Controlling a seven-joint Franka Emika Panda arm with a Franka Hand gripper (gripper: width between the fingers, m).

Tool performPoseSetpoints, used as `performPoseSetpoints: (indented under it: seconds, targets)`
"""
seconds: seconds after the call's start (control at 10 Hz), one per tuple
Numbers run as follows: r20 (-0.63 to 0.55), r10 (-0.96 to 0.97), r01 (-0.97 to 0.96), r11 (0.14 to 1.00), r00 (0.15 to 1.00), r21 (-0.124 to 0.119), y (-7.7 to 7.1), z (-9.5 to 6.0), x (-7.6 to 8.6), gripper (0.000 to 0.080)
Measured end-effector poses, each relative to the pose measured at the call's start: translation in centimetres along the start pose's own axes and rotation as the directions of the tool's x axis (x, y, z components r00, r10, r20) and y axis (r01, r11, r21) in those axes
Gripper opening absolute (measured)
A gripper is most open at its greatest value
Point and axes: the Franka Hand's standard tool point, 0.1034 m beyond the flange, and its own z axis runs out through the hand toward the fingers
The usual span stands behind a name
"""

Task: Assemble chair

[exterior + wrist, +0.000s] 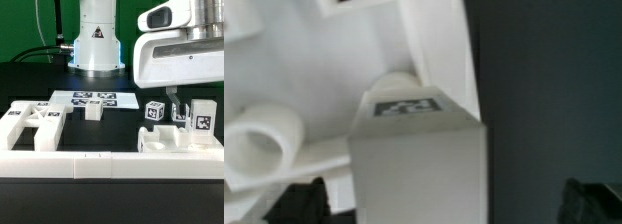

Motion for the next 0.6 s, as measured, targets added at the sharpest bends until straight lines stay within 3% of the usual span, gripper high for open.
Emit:
performPoseSetpoints:
  seconds: [0.2, 0.6]
  targets:
    - [-0.001, -0.227, 0.226, 0.974, 0.974, -0.010, 0.05, -0.18, 0.13, 0.0649]
    - [0.008, -0.475, 0.475, 0.880, 0.880, -0.015, 0.27, -0.10, 0.12, 0.0649]
